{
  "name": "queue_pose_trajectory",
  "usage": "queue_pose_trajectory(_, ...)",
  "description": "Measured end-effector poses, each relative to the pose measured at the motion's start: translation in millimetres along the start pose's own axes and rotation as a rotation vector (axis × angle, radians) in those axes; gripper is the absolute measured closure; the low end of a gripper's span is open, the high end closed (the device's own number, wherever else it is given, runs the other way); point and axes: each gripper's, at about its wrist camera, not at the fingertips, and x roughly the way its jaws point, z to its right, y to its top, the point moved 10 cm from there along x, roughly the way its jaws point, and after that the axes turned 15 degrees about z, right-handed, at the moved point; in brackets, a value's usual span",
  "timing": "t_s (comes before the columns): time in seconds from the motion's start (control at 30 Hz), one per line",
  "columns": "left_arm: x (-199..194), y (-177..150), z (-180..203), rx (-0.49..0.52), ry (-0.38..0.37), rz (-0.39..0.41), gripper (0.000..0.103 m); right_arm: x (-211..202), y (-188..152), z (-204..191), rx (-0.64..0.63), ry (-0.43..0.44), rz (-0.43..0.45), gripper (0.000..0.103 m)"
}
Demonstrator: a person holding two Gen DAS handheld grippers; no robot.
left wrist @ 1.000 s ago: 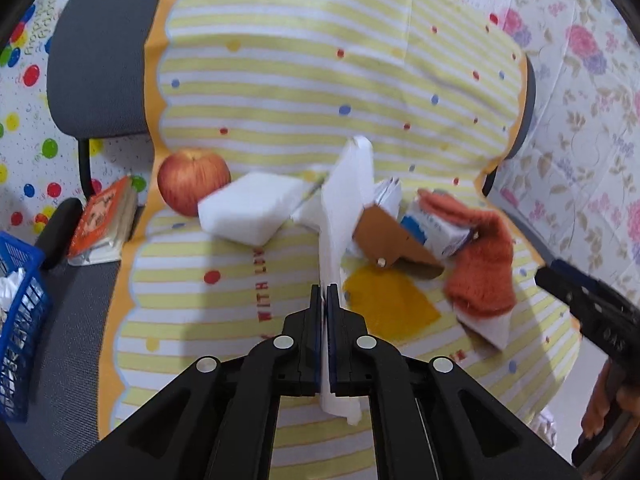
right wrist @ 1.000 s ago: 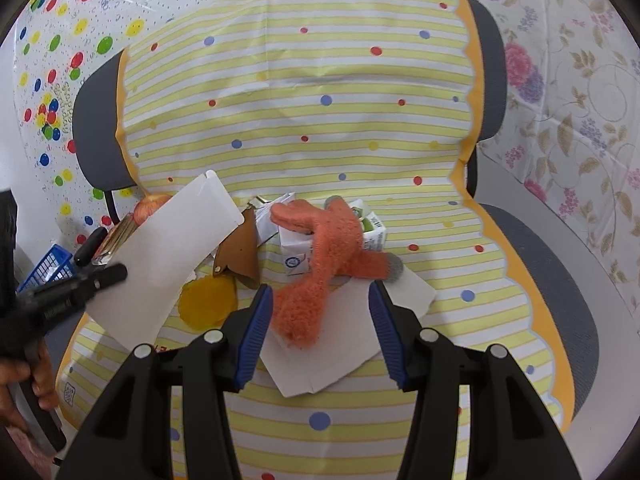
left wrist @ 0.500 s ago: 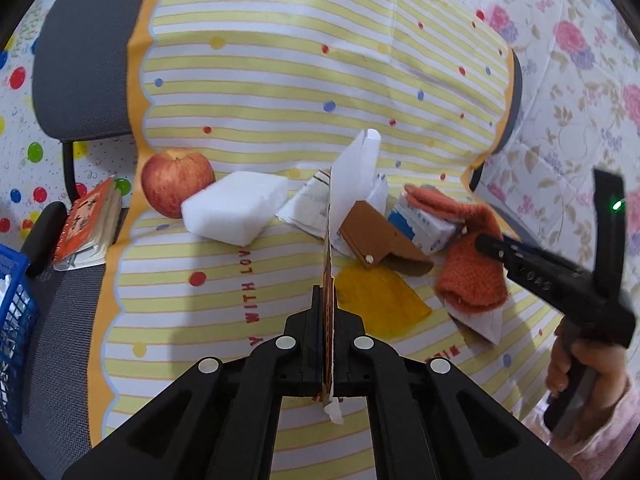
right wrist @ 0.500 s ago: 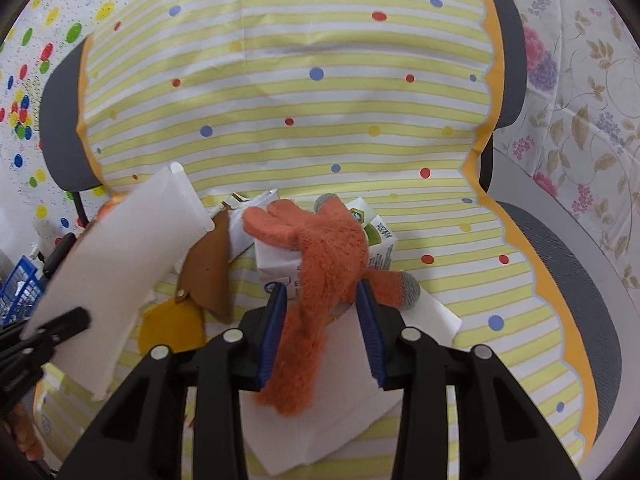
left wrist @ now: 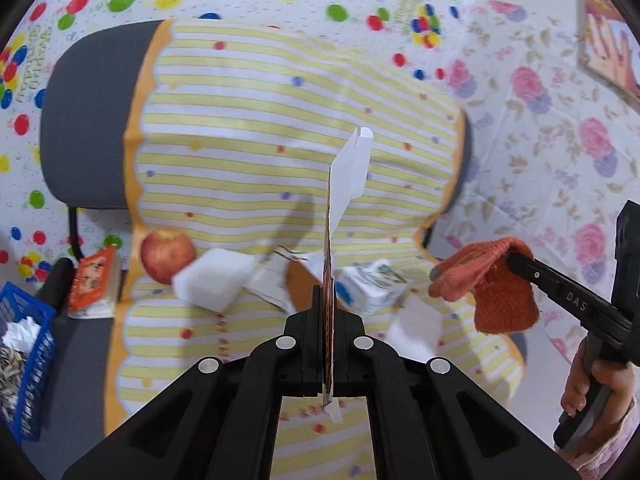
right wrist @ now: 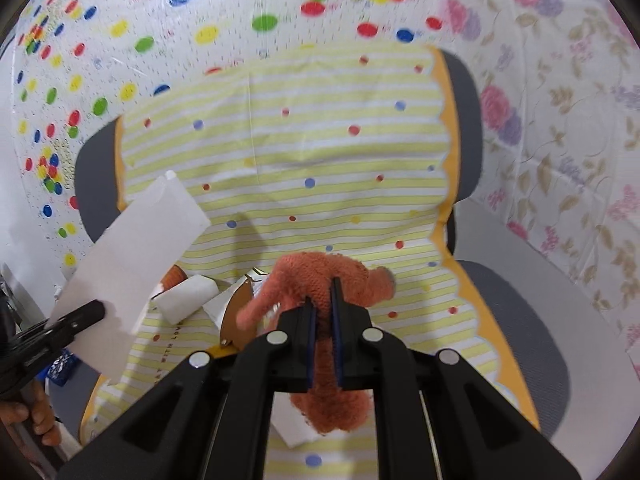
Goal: Collect trash
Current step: 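Grasp the orange knitted cloth with the right tool while the left tool holds the sheet, then carry the sheet and orange cloth over the pink bin with both tools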
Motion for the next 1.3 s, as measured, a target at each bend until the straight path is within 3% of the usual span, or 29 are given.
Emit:
queue_pose_trajectory(0.2,-11,-36,46,0.015,-0.096,-0.051,0.102,-47,-24,13,0.056,-0.003,-0.03,0.096)
queue_pose_trajectory(0.43,-26,-75,92,0.055,-0.18,-0.101,0.102,-91,-51,39,0.063,-0.075,-0.036,0.096)
queue_pose_trajectory(0.73,-43,-115,153,0.121,-0.303,-0.138,0.102,-151,-99,88,0.11,-0.204,-0.064,0.096)
queue_pose_trajectory(1.1,-61,-178,244,0.193,-0.511,-0.218,0.102,-240,-146,148,0.166,-0.411,-0.064,0.096)
queue_pose_trajectory(1.3,-64,-211,277,0.22,-0.577,-0.272,0.102,-272,-166,171,0.19,-0.48,-0.079,0.095)
